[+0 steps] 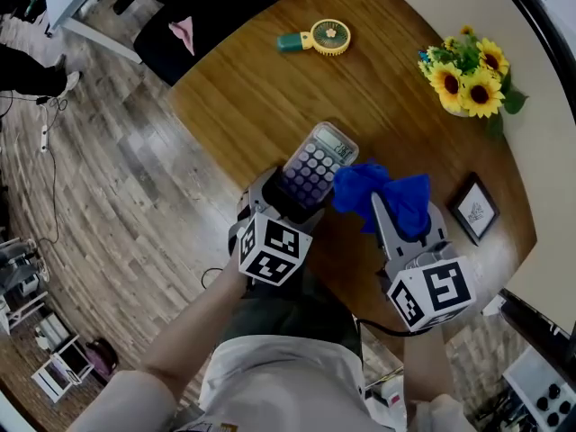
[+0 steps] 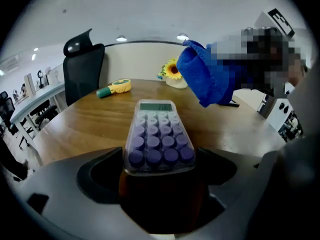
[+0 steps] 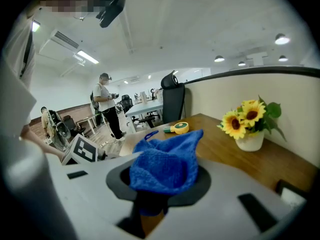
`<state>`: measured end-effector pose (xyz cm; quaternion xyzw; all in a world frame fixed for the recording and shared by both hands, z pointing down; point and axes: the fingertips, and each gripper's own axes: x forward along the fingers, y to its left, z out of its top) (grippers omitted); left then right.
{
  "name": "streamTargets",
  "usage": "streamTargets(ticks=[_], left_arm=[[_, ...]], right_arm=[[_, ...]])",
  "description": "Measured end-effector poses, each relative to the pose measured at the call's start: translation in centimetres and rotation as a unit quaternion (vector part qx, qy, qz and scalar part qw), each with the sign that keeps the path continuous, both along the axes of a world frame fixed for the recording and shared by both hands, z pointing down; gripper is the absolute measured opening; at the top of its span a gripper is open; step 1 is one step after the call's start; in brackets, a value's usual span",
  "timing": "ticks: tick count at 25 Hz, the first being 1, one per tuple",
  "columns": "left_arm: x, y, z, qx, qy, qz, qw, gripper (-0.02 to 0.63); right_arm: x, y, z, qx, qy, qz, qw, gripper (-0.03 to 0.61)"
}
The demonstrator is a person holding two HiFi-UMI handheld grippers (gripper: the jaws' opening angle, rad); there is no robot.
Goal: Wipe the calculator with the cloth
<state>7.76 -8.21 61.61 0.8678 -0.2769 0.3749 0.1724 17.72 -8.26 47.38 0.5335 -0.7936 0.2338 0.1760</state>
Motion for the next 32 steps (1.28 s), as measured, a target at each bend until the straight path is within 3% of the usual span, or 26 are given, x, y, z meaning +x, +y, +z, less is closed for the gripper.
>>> streamTargets(ticks=[7, 15, 20, 24, 28, 32], left_arm=[[0.1, -0.1, 0.1, -0.002, 0.013, 0.009, 0.9999, 0.449], [0.3, -0.1, 0.1, 0.015, 0.026, 0.015, 0.9994, 0.449], [0.2, -0.1, 0.1, 0.015, 0.027, 0.016, 0.9994, 0.449], [0.1, -0.1, 0.0, 0.015, 0.027, 0.017, 0.9994, 0.449], [0.1, -0.1, 0.0, 0.015, 0.028, 0.019, 0.9993, 0.449], [0.0, -0.1, -0.1, 0.015, 0.028, 0.020, 0.9993, 0.449]], right_arm=[[-0.2, -0.6, 1.6, -0.018, 0.002, -0.017, 1.000, 0.100], [-5.3, -3.0, 1.4, -0.007, -0.008, -0.110, 0.994, 0.098], [-10.1, -3.9, 2.9, -0.023, -0.003, -0.200, 0.980, 0.097], [-12.6, -3.4, 5.9, -0.068, 0.006, -0.263, 0.962, 0.097], [-13.5, -2.7, 8.8, -0.103, 0.030, -0.290, 0.951, 0.095], [-13.7, -2.5, 10.0, -0.103, 0.066, -0.309, 0.943, 0.094]])
